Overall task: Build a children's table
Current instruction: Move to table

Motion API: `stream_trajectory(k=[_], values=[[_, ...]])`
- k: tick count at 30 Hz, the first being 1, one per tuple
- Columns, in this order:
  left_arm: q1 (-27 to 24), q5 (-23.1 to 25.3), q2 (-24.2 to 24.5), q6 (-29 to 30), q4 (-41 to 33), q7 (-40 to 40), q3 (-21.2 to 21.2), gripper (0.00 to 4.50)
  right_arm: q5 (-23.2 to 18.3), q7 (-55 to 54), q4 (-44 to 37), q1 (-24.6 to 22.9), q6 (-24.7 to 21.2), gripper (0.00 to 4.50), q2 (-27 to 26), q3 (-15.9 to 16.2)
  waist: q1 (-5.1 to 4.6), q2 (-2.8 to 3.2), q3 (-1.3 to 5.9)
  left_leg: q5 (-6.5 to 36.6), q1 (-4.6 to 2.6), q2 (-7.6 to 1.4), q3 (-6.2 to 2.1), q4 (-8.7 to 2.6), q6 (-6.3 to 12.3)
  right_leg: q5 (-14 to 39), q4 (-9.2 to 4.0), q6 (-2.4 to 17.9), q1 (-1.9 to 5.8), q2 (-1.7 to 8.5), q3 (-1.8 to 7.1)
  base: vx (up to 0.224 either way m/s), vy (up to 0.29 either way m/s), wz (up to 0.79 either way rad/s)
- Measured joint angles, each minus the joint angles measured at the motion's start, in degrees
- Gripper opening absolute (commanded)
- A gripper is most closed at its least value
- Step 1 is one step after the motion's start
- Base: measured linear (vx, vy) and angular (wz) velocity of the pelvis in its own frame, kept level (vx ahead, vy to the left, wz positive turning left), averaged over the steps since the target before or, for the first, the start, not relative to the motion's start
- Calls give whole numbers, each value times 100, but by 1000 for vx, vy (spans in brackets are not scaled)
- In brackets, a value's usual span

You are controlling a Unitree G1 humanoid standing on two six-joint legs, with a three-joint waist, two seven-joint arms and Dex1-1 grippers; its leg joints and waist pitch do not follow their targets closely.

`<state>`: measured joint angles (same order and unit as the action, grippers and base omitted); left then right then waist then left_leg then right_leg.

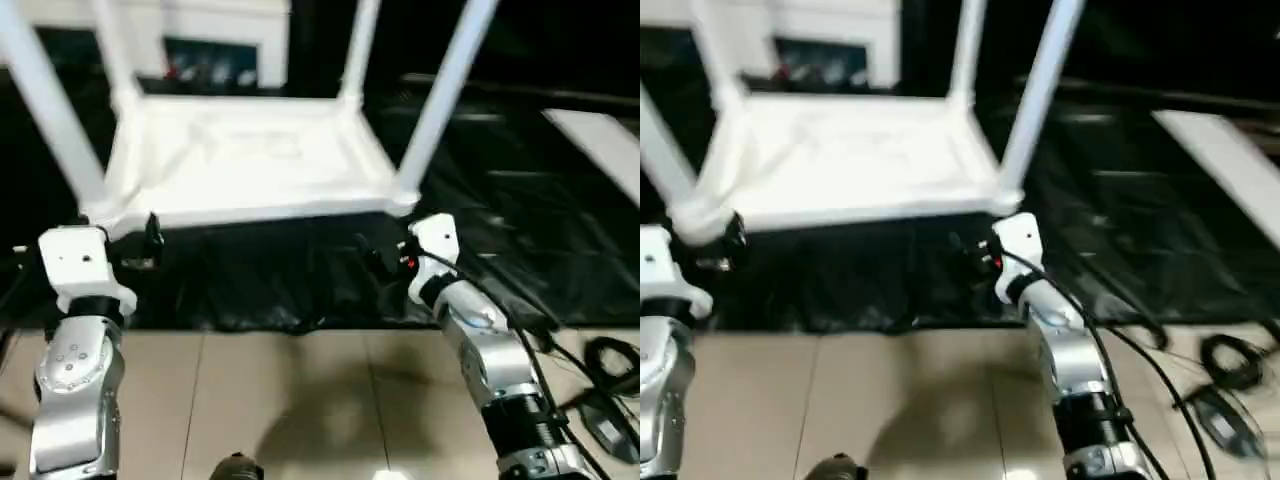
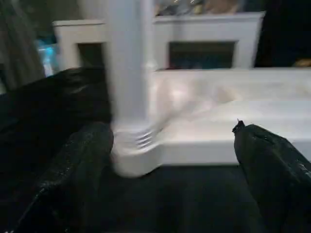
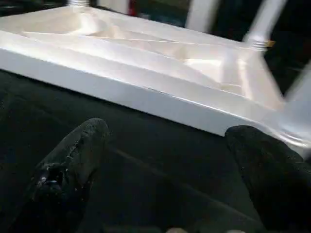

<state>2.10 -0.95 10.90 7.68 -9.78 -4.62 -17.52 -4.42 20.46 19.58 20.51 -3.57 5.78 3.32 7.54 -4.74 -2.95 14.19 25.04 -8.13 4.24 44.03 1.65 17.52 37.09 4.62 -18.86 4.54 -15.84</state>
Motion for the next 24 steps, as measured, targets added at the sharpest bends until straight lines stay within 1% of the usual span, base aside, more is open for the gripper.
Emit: stream_trajectory(k=[1,2,3,4,5,6,7,8,9,10,11,12,13,14,15,16,17,18,19,20,21,22,23,24], values=[[-2,90,29,-3,0,45,28,448,13,-4,11,1,8,444,3,0,26,15,6,-2,-3,-109,-18,-106,0,-4,-11,-26,5,47,-46,24,23,43],[-8,211,96,-21,0,88,86,448,31,-5,34,6,31,444,5,3,33,79,19,-33,-19,-228,-36,-344,32,-5,-22,-54,28,61,-134,24,23,43],[-4,305,174,-41,1,124,130,448,41,-9,78,23,50,444,6,3,-1,234,-15,-104,-102,-375,-127,-670,-397,6,-41,-109,138,41,-265,14,63,54],[-8,376,249,-57,5,152,131,448,50,-20,121,32,51,444,-32,37,-46,268,-35,-133,-162,-345,-235,-662,-550,21,191,-82,27,-36,1,29,71,51],[-56,436,296,-67,16,185,79,448,57,-11,154,74,53,444,-108,136,-115,257,-38,-132,-155,-254,-361,-609,-561,21,498,-66,-74,-111,345,29,71,51],[-48,467,324,-66,57,200,52,448,57,1,147,76,72,444,-140,200,-127,279,-49,-153,-156,-138,-522,-601,-598,60,714,-1,-146,-148,583,-1,43,45],[-32,454,300,-65,62,203,41,448,60,3,148,110,93,444,-146,225,-128,278,-49,-192,-150,-15,-750,-616,-680,144,915,60,-246,-221,779,-73,-15,48],[-30,422,284,-60,63,199,39,448,60,6,147,133,124,444,-147,226,-126,273,-46,-226,-138,27,-860,-659,-738,220,942,59,-309,-257,834,-73,-15,48],[-12,279,223,-27,68,173,7,448,60,19,147,152,152,444,-146,225,-138,235,-29,-285,-109,98,-1001,-726,-794,289,860,27,-333,-323,938,-117,-69,51],[3,191,194,-20,75,155,-6,448,56,19,146,153,155,444,-156,225,-132,154,-25,-370,-115,131,-977,-786,-826,267,589,21,-285,-325,1080,-116,-143,50],[2,165,178,-22,87,142,-9,448,52,14,136,165,159,444,-170,218,-94,79,-44,-436,-109,88,-826,-795,-849,64,490,-323,-235,-306,1198,-116,-143,50],[-7,152,155,-6,133,123,10,448,49,8,137,119,160,444,-163,198,27,34,-56,-396,-165,-5,-636,-809,-787,62,491,-304,-219,-314,1199,-142,-157,26],[-32,112,106,30,147,100,78,448,47,-5,146,33,157,444,-149,152,194,20,-83,-273,-187,-95,-378,-604,-593,31,468,-311,-243,-248,1219,-156,-85,-9],[-49,113,112,32,156,91,109,448,48,-26,149,-28,151,444,-141,141,275,9,-87,-243,-172,-73,-271,-316,-543,18,458,-333,-261,-160,1226,-156,-85,-9],[-46,117,135,30,154,85,117,448,48,-49,160,-57,141,444,-139,140,324,10,-89,-220,-203,-17,-185,-160,-505,5,418,-356,-265,-108,1242,-114,-36,-11],[4,113,176,36,148,36,151,448,48,-82,152,-64,134,444,-136,109,356,37,-79,-186,-326,12,-101,-340,-457,-26,336,-363,-285,-110,1291,-114,-2,10],[57,111,180,36,124,-7,185,448,47,-119,134,-56,131,444,-136,72,361,87,-61,-166,-479,-11,-62,-711,-427,-153,277,-350,-309,-131,1275,-114,-2,10],[114,101,215,44,110,-33,211,448,44,-149,130,-47,123,444,-141,28,349,111,-81,-208,-554,-84,20,-861,-736,-288,229,-330,-303,-125,1244,-135,34,27],[134,57,233,139,146,-139,249,448,19,-200,134,-74,40,444,-216,-19,280,129,-92,-215,-553,-185,151,-884,-725,-342,131,-295,-301,-162,1263,-136,63,28],[138,38,250,198,188,-209,256,448,-7,-220,124,-74,-9,444,-291,-17,242,171,-116,-215,-546,-213,182,-885,-724,-382,68,-294,-265,-178,1271,-136,63,28],[192,-12,270,233,295,-340,302,448,-60,-250,88,-80,-78,444,-325,-17,229,183,-127,-214,-545,-229,209,-886,-723,-424,11,-319,-231,-179,1271,-93,68,18],[270,-48,260,242,408,-456,407,448,-98,-265,53,-81,-127,444,-332,-17,210,178,-126,-214,-549,-249,261,-896,-722,-445,-36,-326,-205,-170,1279,-56,59,13],[300,-56,245,242,444,-516,494,448,-106,-270,26,-84,-139,444,-329,-17,184,169,-124,-213,-552,-246,295,-911,-722,-444,-55,-330,-204,-155,1291,-56,59,13],[310,-59,246,270,449,-568,582,448,-121,-279,-54,-119,-145,444,-330,-22,132,158,-118,-213,-552,-232,317,-944,-722,-455,-100,-354,-202,-132,1294,-47,53,1]])
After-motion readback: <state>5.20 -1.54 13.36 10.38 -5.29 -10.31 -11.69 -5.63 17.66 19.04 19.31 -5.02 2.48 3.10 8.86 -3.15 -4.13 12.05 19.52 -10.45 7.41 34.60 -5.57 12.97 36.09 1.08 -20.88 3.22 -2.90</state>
